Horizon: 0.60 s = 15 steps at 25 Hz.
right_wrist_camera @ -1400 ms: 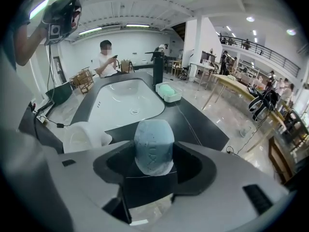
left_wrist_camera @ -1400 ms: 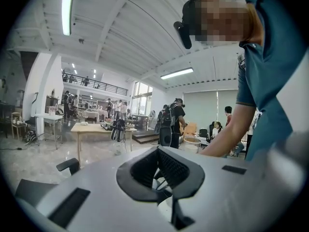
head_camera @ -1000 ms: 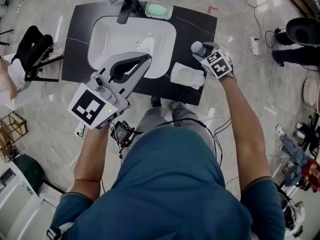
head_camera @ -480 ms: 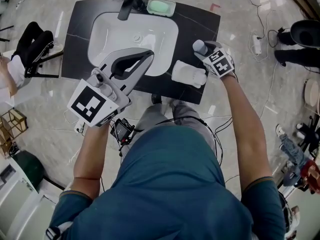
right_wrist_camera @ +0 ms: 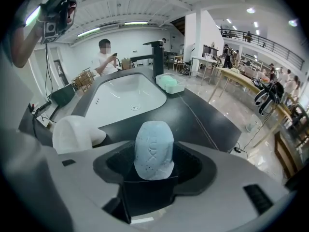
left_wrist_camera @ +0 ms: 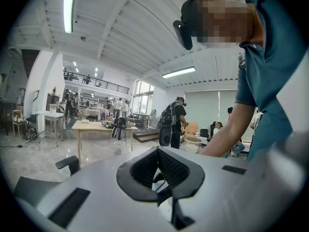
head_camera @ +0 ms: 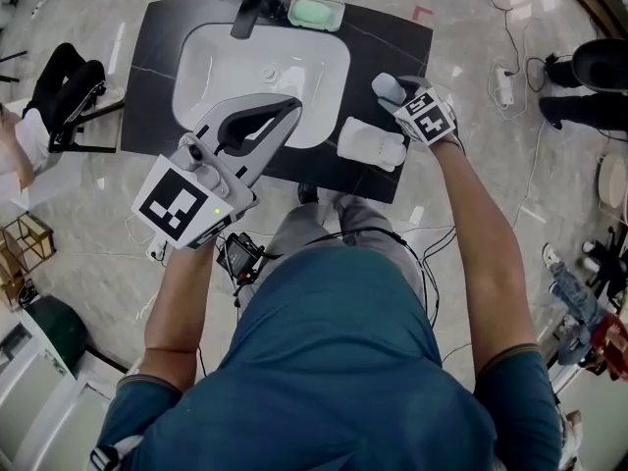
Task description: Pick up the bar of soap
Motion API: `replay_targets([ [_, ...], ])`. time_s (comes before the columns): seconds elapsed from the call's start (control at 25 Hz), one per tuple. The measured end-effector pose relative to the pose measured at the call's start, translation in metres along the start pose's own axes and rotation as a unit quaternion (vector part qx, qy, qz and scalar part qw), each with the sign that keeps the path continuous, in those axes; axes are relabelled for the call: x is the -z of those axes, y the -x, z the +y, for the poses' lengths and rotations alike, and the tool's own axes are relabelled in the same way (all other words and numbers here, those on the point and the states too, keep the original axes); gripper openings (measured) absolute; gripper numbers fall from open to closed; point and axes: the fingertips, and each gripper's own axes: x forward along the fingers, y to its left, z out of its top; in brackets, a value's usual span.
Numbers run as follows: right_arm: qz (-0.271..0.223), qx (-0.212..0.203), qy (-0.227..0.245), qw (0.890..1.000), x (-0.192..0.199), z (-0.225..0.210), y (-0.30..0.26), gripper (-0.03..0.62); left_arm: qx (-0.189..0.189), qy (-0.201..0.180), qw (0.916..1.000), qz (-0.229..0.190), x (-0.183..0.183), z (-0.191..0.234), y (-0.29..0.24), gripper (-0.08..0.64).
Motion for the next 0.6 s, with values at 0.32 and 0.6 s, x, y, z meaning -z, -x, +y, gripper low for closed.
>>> replay_targets([
  [0.32,0.018,-0.006,0.003,1.000,0.002,0.004,0.001,0.261,0.001,-0.005,1.0000,-0.006,-0.004,-0.006,0.006,0.003],
  [0.6,0.010,-0.001,0.007,1.000,-0.003,0.008,0.015,0.259,0.007,-0.011,0.9998,-0.012,-0.009,-0.009,0.009,0.003],
])
